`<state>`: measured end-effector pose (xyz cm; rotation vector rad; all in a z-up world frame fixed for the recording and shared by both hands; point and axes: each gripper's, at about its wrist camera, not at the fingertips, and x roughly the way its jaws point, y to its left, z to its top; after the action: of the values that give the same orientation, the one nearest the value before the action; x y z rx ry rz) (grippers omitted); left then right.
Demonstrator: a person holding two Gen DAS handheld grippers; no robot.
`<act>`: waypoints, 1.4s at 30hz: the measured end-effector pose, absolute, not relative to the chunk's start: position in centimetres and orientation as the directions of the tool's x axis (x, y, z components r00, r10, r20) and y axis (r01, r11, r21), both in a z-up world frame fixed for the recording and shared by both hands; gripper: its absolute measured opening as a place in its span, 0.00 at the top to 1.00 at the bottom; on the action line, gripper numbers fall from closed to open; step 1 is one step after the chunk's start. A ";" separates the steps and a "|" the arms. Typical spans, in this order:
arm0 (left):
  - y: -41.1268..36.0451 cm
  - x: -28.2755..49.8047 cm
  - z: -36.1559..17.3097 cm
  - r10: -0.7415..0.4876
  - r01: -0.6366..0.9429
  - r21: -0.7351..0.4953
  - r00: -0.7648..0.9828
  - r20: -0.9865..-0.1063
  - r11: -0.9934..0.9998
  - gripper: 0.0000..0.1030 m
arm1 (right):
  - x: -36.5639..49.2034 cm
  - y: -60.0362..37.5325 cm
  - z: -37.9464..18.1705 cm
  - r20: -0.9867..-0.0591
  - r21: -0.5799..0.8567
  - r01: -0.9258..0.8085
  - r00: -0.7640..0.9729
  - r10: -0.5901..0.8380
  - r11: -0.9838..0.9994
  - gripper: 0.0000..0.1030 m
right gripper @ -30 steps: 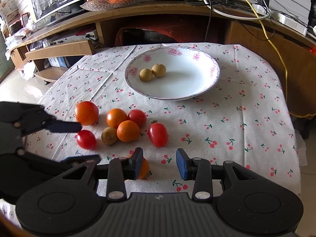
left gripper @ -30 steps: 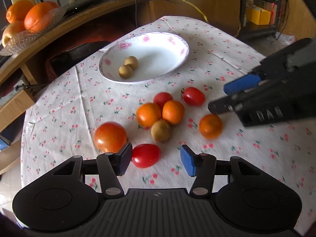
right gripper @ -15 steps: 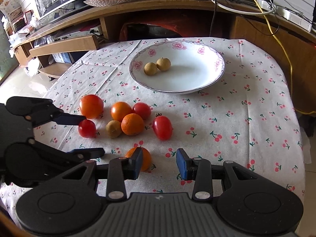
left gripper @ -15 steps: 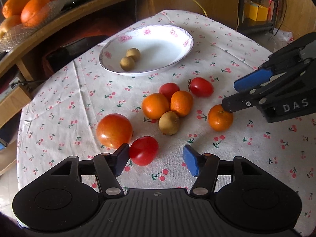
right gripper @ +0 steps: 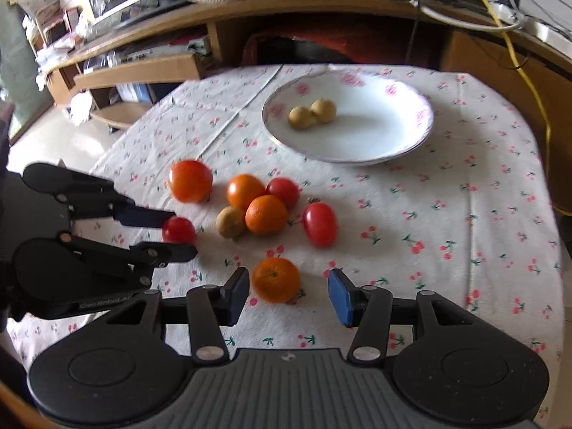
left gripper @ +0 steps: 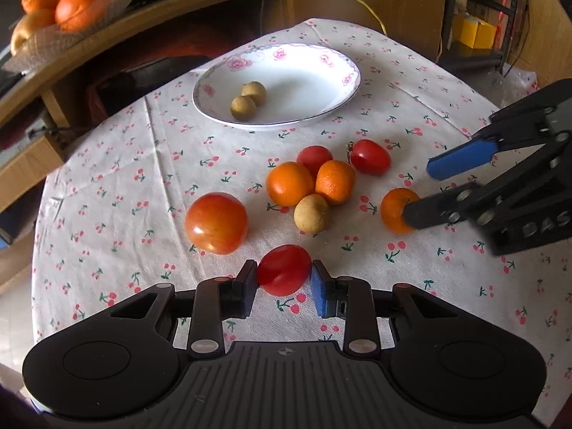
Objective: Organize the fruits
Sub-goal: 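Grasp the red cherry tomato with the left tool while the right tool grasps the mandarin, then carry the cherry tomato and mandarin over the white bowl with both tools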
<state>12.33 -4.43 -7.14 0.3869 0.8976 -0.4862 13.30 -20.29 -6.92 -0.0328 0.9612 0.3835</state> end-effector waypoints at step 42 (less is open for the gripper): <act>-6.3 12.4 -7.1 -0.160 0.481 0.125 0.507 -0.847 0.868 0.63 | 13.0 -18.3 -7.9 -0.835 0.042 -0.338 0.505 0.219 0.940 0.68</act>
<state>12.40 -6.34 -7.08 0.3688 0.9676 -0.3969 13.00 -18.28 -7.90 -0.1330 0.9862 0.3372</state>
